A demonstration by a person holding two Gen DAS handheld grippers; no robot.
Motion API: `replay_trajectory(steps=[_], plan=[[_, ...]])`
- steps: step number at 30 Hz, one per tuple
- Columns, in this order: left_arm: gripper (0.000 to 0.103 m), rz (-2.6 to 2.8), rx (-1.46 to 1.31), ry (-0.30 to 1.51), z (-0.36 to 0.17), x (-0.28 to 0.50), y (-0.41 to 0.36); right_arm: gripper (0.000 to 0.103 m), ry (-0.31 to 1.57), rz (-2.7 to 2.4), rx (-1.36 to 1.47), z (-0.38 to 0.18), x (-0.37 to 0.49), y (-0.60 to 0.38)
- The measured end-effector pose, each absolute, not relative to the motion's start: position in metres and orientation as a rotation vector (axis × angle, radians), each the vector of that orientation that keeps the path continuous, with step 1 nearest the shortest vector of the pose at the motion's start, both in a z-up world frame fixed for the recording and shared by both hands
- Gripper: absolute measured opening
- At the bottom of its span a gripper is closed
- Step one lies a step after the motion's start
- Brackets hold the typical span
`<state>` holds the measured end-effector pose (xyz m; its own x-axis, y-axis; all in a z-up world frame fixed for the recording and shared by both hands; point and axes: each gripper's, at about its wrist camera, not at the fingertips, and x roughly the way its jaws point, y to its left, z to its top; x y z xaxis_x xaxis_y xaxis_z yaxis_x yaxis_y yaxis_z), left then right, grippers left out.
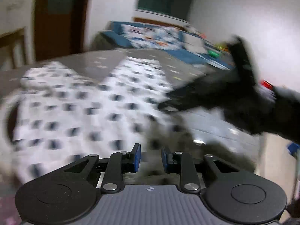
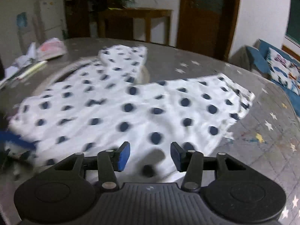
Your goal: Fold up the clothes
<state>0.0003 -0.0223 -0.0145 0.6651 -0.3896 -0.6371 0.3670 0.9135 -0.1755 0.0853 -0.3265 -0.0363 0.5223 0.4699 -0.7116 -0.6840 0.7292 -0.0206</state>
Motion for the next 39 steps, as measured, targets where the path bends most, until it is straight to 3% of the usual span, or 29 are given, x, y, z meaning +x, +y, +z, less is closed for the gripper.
replay_trajectory(steps=[10, 22, 27, 31, 39], plan=[[0.025, -0.139, -0.057, 0.741, -0.027, 0.001, 0.052, 0.052, 0.728, 0.916, -0.382, -0.044, 0.014, -0.292], [0.024, -0.134, -0.055, 0.806, -0.036, -0.028, 0.064, 0.053, 0.809, 0.916, -0.427, -0.048, 0.002, -0.314], [0.026, -0.129, -0.035, 0.797, -0.026, -0.027, 0.060, 0.061, 0.784, 0.907, -0.415, -0.043, 0.000, -0.316], [0.050, -0.141, -0.014, 0.761, -0.016, -0.029, 0.050, 0.073, 0.757, 0.890, -0.383, -0.039, -0.002, -0.317], [0.069, -0.163, -0.001, 0.707, -0.004, -0.028, 0.031, 0.083, 0.708, 0.829, -0.321, -0.033, -0.006, -0.321]])
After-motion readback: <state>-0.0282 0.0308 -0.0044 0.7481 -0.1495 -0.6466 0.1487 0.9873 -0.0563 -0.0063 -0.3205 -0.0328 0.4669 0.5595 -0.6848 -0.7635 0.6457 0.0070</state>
